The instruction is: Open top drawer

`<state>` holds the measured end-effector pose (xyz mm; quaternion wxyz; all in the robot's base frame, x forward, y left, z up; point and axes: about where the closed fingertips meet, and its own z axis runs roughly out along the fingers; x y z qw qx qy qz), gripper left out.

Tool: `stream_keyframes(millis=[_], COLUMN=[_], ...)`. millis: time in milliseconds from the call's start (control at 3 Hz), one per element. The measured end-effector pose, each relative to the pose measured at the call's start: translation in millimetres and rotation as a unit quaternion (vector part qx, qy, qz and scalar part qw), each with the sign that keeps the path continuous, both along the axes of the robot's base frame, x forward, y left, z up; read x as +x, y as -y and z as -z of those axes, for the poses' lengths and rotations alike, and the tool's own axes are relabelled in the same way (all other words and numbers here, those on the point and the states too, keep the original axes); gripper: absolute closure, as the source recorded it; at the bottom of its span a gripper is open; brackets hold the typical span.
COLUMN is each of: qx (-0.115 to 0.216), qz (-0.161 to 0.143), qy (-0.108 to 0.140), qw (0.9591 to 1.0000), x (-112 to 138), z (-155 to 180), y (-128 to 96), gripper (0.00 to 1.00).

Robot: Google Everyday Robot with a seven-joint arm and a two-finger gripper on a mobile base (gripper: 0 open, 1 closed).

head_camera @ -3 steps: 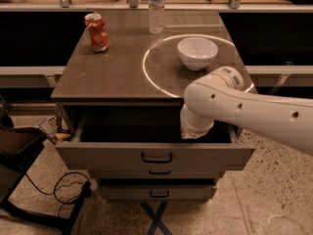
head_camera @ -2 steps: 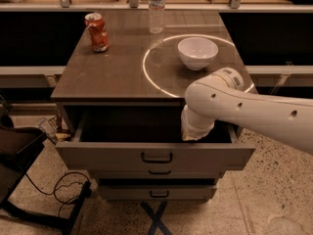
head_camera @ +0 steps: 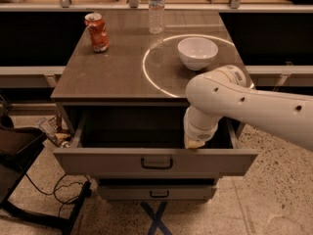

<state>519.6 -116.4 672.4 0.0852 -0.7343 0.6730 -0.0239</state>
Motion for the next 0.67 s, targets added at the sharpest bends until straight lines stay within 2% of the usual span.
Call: stream_keyframes(millis=[333, 667], qx=[0.014, 0.015], qz=[0.017, 0.018], qy=[-0.043, -0.043], qw=[0.9988, 0.9988], x=[-21.4, -21.5], z=[10.4, 4.0], y=[1.5, 1.5], gripper=[1.0, 1.0])
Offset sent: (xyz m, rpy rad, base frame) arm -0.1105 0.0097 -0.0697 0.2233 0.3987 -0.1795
